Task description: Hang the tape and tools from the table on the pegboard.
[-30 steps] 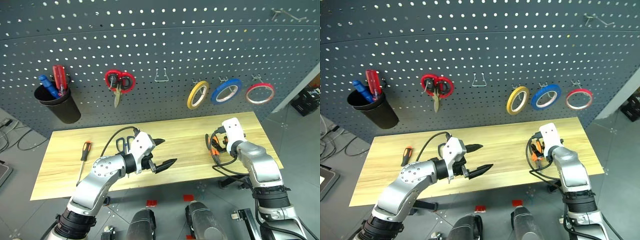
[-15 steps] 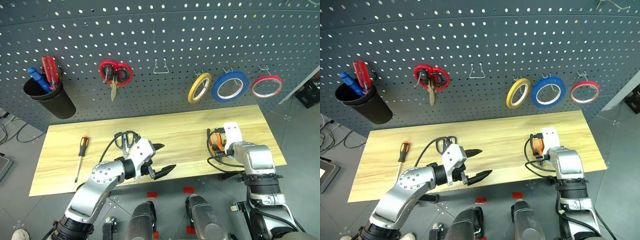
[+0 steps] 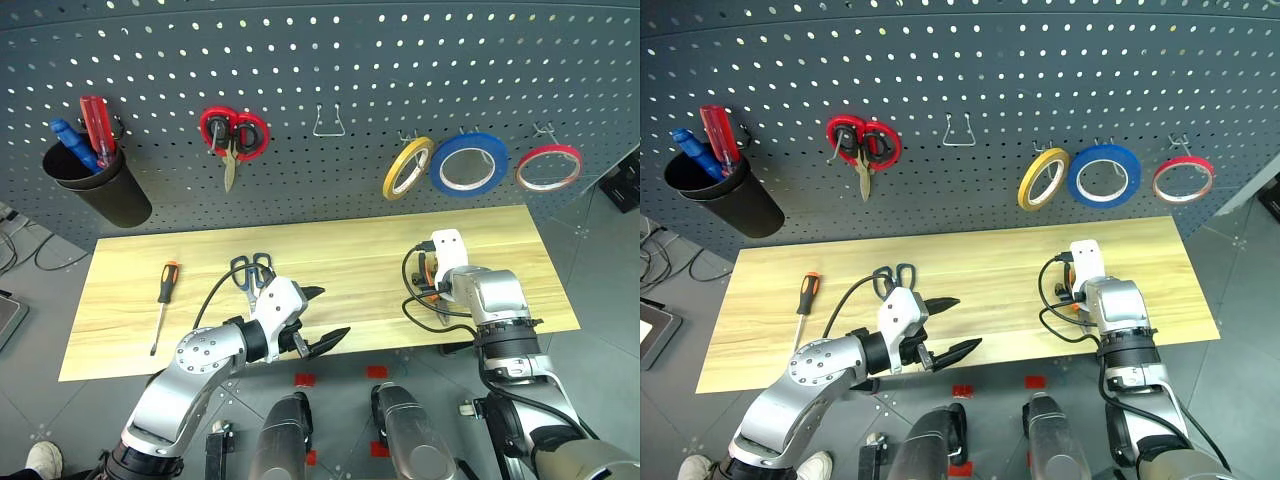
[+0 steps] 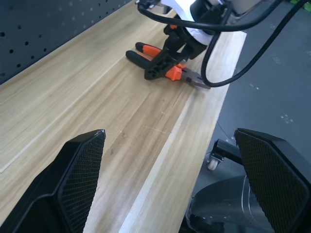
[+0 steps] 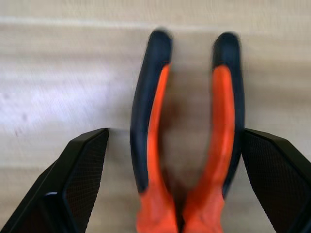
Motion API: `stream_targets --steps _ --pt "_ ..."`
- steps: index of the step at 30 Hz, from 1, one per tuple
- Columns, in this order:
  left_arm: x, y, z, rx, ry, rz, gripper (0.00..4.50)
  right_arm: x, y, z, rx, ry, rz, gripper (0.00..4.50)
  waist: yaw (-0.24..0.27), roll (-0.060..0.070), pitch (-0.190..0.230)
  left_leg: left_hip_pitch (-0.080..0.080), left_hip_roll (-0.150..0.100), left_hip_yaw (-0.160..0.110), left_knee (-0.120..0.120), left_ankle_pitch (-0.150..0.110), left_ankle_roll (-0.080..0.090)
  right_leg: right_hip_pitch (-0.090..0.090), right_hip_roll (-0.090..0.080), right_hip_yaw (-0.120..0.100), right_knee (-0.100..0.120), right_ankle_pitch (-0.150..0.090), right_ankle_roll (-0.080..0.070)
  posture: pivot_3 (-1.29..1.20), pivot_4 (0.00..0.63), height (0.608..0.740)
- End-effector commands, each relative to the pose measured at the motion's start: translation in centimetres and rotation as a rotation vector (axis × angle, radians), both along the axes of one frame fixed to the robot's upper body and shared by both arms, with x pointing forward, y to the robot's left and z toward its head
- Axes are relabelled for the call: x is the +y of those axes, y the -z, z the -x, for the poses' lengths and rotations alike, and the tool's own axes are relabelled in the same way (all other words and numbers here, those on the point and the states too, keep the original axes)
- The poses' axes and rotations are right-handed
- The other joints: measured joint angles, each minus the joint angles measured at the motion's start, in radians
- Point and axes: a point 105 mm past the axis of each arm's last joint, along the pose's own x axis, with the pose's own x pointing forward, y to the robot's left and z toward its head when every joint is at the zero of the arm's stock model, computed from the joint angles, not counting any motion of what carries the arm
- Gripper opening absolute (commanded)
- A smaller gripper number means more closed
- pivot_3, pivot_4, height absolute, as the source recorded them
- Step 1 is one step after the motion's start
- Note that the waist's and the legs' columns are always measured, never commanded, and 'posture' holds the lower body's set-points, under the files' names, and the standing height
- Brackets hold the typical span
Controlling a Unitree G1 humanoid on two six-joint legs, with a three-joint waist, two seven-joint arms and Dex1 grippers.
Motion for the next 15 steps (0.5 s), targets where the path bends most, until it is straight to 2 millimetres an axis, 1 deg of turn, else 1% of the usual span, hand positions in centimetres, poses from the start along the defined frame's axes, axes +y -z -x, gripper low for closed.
stream_targets --steps 1,4,5,7,15 --pt "-0.18 -0.94 -0.02 -0.039 0.009 0.014 4.50 -0.29 0.48 -0.13 0.013 0.021 -0.023 4.47 0.002 0.000 0.001 0.000 0.000 0.000 0.000 0.000 0.000 0.000 0.000 0.000 0.000 0.000 0.000 -0.09 0.414 0.740" --pt "-0.23 -1.00 -0.05 -0.042 0.009 0.016 4.50 -0.48 0.37 -0.23 0.003 0.030 -0.022 3.90 0.004 0.000 0.002 0.000 0.000 0.000 0.000 0.000 0.000 0.000 0.000 0.000 0.000 0.000 0.000 -0.09 0.416 0.740" --pt "-0.26 -1.01 -0.05 -0.042 0.009 0.017 4.50 -0.54 0.30 -0.23 -0.003 0.032 -0.021 3.57 0.005 0.000 0.003 0.000 0.000 0.000 0.000 0.000 0.000 0.000 0.000 0.000 0.000 0.000 0.000 -0.09 0.416 0.740" --pt "-0.31 -1.03 -0.02 -0.043 0.009 0.018 4.50 -0.53 0.26 -0.16 -0.007 0.033 -0.020 3.07 0.007 -0.001 0.005 0.000 0.000 0.000 0.000 0.000 0.000 0.000 0.000 0.000 0.000 0.000 0.000 -0.09 0.416 0.740" --pt "-0.47 -1.37 -0.42 -0.058 0.011 0.024 4.50 -0.18 0.04 -0.11 -0.040 -0.017 0.017 3.07 0.013 -0.001 0.005 0.000 0.000 0.000 0.000 0.000 0.000 0.000 0.000 0.000 0.000 0.000 0.000 -0.09 0.403 0.740"
